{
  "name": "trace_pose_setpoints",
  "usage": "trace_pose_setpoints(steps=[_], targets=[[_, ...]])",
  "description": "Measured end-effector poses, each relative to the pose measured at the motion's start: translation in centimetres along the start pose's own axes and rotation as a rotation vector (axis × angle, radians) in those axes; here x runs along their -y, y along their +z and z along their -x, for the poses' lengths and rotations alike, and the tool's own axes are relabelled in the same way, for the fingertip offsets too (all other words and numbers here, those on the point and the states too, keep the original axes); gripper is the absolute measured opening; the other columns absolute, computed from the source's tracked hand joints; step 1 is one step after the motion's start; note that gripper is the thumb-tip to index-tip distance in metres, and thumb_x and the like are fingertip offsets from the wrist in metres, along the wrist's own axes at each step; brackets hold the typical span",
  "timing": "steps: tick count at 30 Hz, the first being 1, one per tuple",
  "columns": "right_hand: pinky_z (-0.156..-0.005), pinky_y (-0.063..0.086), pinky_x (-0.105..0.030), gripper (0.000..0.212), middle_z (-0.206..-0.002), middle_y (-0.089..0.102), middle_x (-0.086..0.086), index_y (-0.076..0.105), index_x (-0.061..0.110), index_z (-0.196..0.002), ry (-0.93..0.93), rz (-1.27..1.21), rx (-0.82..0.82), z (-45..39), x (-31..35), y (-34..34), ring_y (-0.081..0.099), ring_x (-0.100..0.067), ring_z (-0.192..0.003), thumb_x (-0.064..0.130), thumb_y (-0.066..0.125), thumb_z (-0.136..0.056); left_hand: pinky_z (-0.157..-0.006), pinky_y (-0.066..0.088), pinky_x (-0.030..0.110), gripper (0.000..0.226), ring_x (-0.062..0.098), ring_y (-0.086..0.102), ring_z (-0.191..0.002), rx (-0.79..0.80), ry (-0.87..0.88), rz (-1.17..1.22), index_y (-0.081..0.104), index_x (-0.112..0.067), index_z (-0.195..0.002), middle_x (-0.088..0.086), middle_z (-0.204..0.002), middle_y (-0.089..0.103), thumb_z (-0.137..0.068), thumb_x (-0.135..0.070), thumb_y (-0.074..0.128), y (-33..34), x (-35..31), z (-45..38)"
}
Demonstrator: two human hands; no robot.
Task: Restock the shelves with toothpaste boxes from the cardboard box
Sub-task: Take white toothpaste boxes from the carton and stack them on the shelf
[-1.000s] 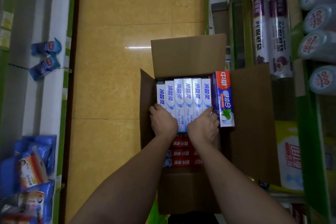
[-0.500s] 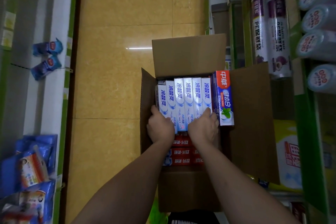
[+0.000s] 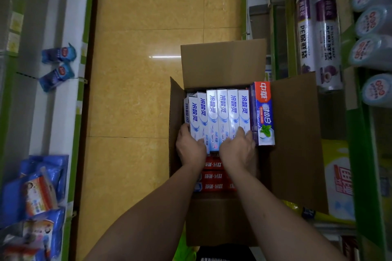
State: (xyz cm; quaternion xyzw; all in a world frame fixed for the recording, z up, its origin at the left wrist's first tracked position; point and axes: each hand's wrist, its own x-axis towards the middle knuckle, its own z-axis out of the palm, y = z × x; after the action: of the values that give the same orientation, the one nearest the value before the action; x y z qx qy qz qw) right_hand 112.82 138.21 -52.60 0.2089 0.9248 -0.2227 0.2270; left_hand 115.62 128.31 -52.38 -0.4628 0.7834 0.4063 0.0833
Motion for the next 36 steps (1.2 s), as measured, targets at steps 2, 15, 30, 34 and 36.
trace_pose_setpoints(steps=[2,15,30,34,36], targets=[[-0.112,0.032,-0.045,0.052,-0.154,0.034,-0.014,0.047,0.014,-0.143,-0.036,-0.03,-0.012,1.1,0.0,0.2,0.031,-0.032,-0.139,0.023,0.058,-0.093,-0.093,0.054,0.035,0.051,0.022,0.06,-0.124,-0.013,-0.008,0.021,0.051,-0.014,-0.13,0.007,-0.135,0.061,-0.086,-0.004,0.074,0.0,0.0,0.2],[-0.087,0.048,-0.029,0.026,-0.113,0.06,-0.003,0.061,0.017,-0.117,-0.28,-0.209,0.134,3.8,0.1,3.7,0.057,-0.017,-0.106,0.029,0.064,-0.094,-0.077,0.061,0.024,0.036,0.0,0.068,-0.096,-0.087,0.185,0.203,0.059,-0.03,-0.125,-0.014,-0.111,0.071,-0.091,-0.02,0.061,-2.9,-1.7,2.2],[-0.089,0.046,-0.033,0.049,-0.119,0.053,-0.009,0.047,0.013,-0.134,-0.41,0.04,0.155,2.7,3.0,5.3,0.055,-0.021,-0.111,0.041,0.059,-0.096,-0.085,0.061,0.031,0.05,0.009,0.066,-0.11,-0.082,0.228,0.215,0.048,-0.026,-0.144,-0.008,-0.123,0.065,-0.095,-0.032,0.059,-3.6,-2.3,1.5],[-0.089,0.045,-0.032,0.039,-0.115,0.055,-0.008,0.054,0.012,-0.125,-0.318,-0.002,0.165,3.4,3.0,5.0,0.055,-0.021,-0.109,0.038,0.06,-0.096,-0.081,0.062,0.034,0.043,0.01,0.068,-0.102,-0.097,0.205,0.207,0.055,-0.029,-0.134,-0.01,-0.113,0.069,-0.091,-0.033,0.056,-3.9,-3.0,1.7],[-0.095,0.046,-0.033,0.039,-0.117,0.055,-0.009,0.054,0.01,-0.124,-0.286,-0.032,0.152,4.4,2.2,4.1,0.054,-0.022,-0.112,0.036,0.062,-0.096,-0.08,0.062,0.034,0.037,0.005,0.068,-0.1,-0.062,0.234,0.212,0.055,-0.032,-0.129,-0.014,-0.112,0.069,-0.093,-0.032,0.057,-4.2,-3.4,2.4]])
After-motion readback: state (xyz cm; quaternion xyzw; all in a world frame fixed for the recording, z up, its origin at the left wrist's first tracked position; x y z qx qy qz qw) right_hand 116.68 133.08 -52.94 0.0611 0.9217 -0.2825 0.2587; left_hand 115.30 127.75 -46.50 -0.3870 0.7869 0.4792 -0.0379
